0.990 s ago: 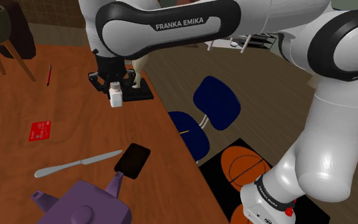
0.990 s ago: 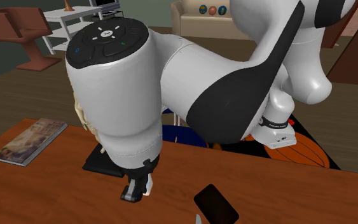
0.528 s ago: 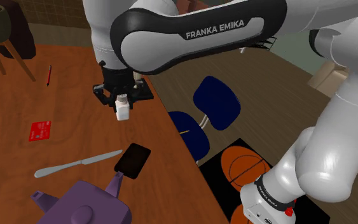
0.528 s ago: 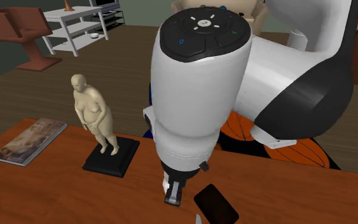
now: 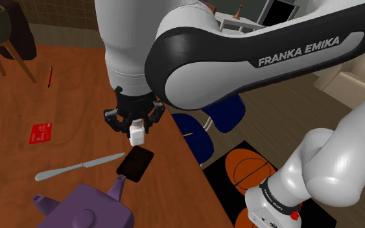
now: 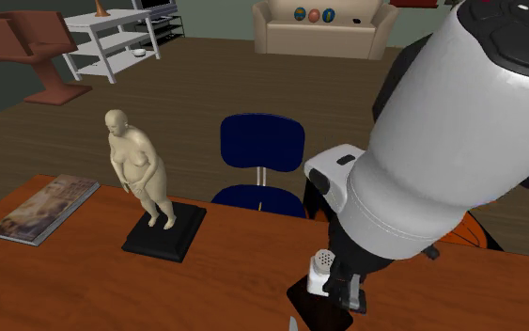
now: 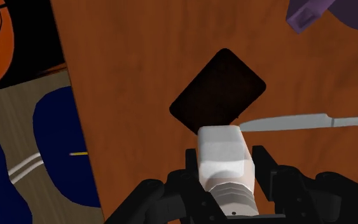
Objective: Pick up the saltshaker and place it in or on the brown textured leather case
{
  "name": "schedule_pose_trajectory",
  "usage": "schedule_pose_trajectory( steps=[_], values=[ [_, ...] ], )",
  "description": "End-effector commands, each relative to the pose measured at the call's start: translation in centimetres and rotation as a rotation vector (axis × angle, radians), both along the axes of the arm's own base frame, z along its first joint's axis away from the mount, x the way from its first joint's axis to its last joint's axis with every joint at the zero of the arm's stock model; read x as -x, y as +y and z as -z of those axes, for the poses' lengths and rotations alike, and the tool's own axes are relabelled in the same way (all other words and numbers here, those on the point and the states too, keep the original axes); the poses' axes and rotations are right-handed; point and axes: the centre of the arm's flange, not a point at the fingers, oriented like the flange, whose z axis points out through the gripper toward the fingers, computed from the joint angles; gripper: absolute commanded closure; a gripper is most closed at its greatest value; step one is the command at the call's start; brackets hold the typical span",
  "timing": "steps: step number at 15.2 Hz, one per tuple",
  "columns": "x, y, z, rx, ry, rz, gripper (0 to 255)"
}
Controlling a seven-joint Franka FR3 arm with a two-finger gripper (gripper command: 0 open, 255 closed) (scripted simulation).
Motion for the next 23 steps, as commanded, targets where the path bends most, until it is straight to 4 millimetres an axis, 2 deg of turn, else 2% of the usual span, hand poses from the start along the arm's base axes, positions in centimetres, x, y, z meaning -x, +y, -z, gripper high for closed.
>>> schedule_pose_trajectory(
  steps=[1, 16, 23],
  values=[
    [1.7, 0.3, 0.7, 0.000, 0.000, 0.002, 255],
    [1.7, 0.3, 8.6, 0.000, 0.000, 0.002, 255],
    [1.7, 0.3, 8.6, 0.000, 0.000, 0.002, 255]
  ],
)
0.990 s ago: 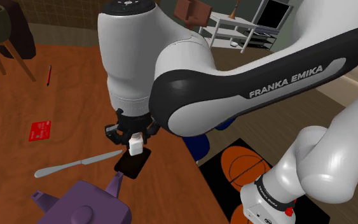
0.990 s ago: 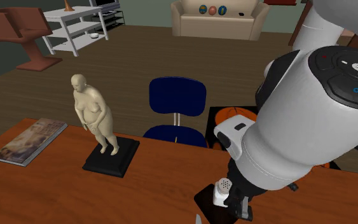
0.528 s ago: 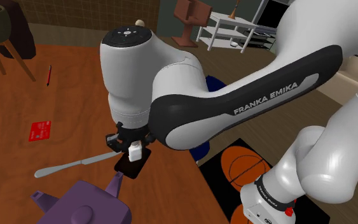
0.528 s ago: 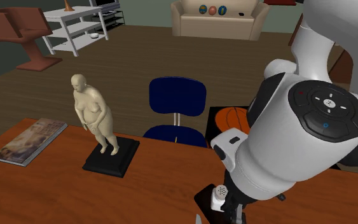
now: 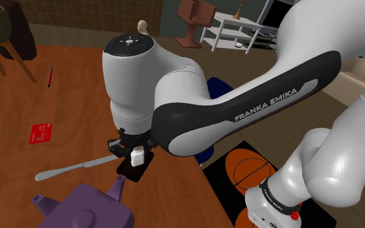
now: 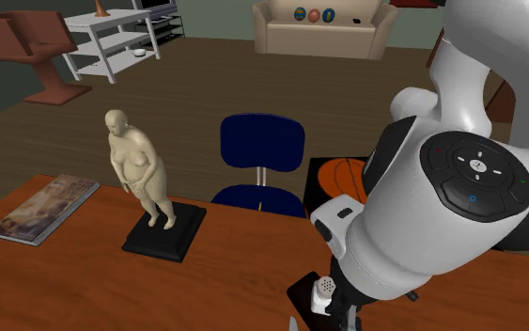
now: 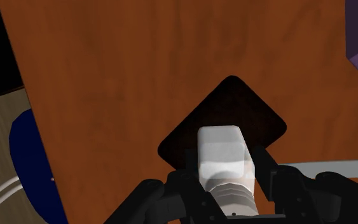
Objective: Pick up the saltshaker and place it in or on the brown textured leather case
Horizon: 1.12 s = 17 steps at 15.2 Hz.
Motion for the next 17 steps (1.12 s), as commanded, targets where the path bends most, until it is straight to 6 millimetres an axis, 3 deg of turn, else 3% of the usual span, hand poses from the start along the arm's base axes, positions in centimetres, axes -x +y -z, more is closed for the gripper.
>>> schedule_pose_trajectory(
  steps=[1, 2, 7, 11, 17],
  values=[
    [0.0, 0.0, 0.0, 0.000, 0.000, 0.000, 255],
    [0.0, 0.0, 0.0, 0.000, 0.000, 0.000, 0],
    [0.0, 0.0, 0.0, 0.000, 0.000, 0.000, 0],
    [0.3, 0.6, -4.9, 0.000, 0.000, 0.000, 0],
    [0.3, 0.6, -4.9, 0.000, 0.000, 0.000, 0]
  ],
)
